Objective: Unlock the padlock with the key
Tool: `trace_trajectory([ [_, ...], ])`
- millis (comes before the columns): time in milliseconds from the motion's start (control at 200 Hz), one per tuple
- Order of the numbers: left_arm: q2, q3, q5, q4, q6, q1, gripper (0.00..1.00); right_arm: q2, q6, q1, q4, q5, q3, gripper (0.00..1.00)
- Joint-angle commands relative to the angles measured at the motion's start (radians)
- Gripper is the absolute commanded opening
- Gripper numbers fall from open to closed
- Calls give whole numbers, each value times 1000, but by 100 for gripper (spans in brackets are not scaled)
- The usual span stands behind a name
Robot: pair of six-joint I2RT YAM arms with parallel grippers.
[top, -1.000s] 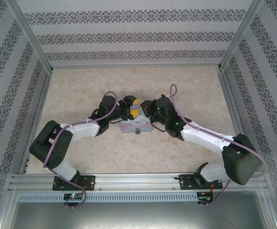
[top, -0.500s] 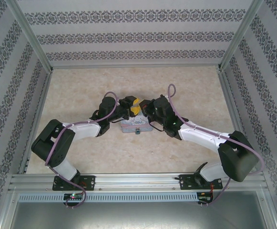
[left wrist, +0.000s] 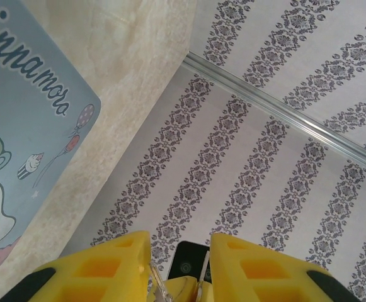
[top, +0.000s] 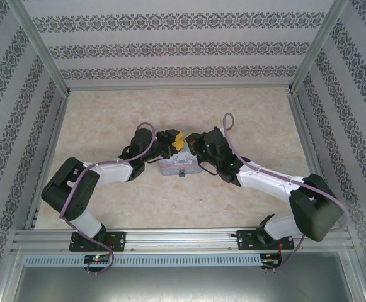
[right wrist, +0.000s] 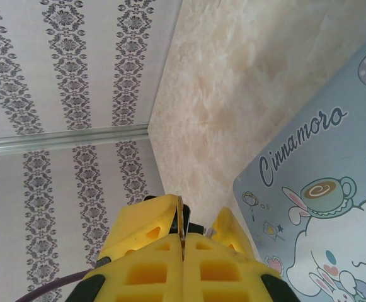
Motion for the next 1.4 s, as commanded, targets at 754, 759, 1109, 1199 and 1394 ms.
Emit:
trace_trajectory([
  [754,-5,-3,-22,6,22,-17,8,-27,15,-10,39,23,-41,0],
  [759,-5,-3,-21,6,24,-17,8,-27,15,-10,39,23,-41,0],
  [1109,-10,-3,-26,-9,52,-16,0,-36,11,-19,40,21,-50,0],
  [1199,-17,-4,-34,-14,82,-15,0,-44,-5,-31,27,8,-54,21],
  [1394,-25,-3,-40,-25,162,-4,0,-64,-65,-81,-39,-50,-42,51],
])
